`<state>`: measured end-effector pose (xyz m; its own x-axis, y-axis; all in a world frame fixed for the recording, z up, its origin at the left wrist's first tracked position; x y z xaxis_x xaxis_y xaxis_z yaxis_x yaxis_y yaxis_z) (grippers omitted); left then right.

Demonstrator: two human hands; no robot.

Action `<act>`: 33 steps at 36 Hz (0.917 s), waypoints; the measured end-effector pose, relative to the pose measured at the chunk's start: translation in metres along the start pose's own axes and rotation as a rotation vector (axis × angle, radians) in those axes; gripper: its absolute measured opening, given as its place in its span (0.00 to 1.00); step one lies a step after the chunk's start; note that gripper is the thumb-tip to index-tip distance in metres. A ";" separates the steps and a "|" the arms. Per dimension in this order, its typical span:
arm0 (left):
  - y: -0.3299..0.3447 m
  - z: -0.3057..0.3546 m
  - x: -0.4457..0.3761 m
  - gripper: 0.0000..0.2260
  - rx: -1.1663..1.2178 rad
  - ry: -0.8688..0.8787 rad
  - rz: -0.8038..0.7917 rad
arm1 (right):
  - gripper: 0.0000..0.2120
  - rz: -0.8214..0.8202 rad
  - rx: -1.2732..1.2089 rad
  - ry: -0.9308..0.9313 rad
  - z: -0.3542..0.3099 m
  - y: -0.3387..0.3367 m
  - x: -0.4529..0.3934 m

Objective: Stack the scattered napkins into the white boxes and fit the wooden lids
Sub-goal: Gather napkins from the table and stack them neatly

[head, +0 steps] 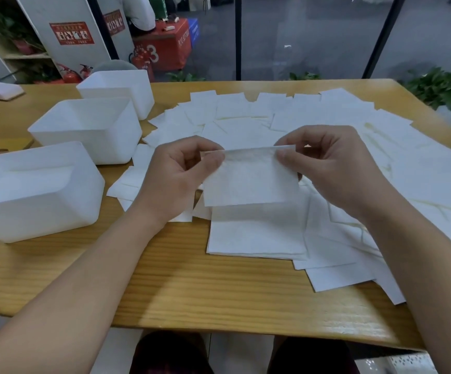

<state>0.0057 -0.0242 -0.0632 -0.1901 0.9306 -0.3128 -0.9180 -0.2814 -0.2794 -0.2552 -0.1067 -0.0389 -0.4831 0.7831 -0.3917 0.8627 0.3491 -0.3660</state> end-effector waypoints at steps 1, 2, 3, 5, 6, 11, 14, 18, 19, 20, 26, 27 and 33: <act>0.000 0.001 0.000 0.04 0.020 -0.046 -0.022 | 0.04 -0.007 0.002 0.032 0.001 0.000 0.000; 0.001 0.001 0.001 0.05 0.023 -0.086 -0.060 | 0.04 -0.030 0.018 0.068 0.003 -0.001 0.000; 0.002 0.001 0.001 0.05 0.007 -0.115 -0.111 | 0.04 -0.072 0.039 0.114 0.005 -0.002 0.000; 0.002 0.002 0.004 0.06 -0.051 -0.167 -0.217 | 0.03 -0.200 0.045 0.239 0.008 -0.005 0.001; 0.001 0.003 0.005 0.07 -0.078 -0.194 -0.268 | 0.02 -0.278 0.040 0.308 0.009 -0.005 0.003; 0.005 0.006 0.011 0.09 -0.160 -0.243 -0.451 | 0.02 -0.503 0.106 0.450 0.006 -0.003 0.010; 0.008 0.006 0.012 0.09 -0.259 -0.199 -0.494 | 0.02 -0.513 0.164 0.446 0.008 -0.002 0.010; 0.008 0.001 0.012 0.08 -0.347 -0.143 -0.480 | 0.06 -0.527 0.204 0.441 0.009 0.000 0.011; 0.008 0.000 0.012 0.08 -0.370 -0.127 -0.470 | 0.07 -0.538 0.228 0.437 0.009 0.000 0.011; 0.008 0.000 0.012 0.08 -0.381 -0.114 -0.458 | 0.08 -0.548 0.258 0.432 0.008 0.000 0.011; 0.006 0.001 0.008 0.02 -0.383 -0.015 -0.273 | 0.09 -0.309 0.414 0.278 0.014 -0.006 0.001; 0.004 -0.001 0.006 0.03 -0.405 0.015 -0.207 | 0.09 -0.266 0.430 0.234 0.015 -0.006 0.000; 0.005 -0.012 0.000 0.04 -0.596 0.102 -0.145 | 0.02 -0.251 0.448 0.075 0.017 0.012 0.004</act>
<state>0.0052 -0.0290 -0.0758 -0.0169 0.9503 -0.3109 -0.5746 -0.2637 -0.7748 -0.2500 -0.1081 -0.0595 -0.6407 0.7440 -0.1899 0.5651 0.2893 -0.7727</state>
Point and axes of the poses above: each hand's wrist, its own x-axis away from the middle knuckle, its own y-axis out of the palm, z = x × y, the point moved 3 cm from there along -x, towards the middle knuckle, and after that the axes turned 4 degrees about -y, right-handed, at the moved point
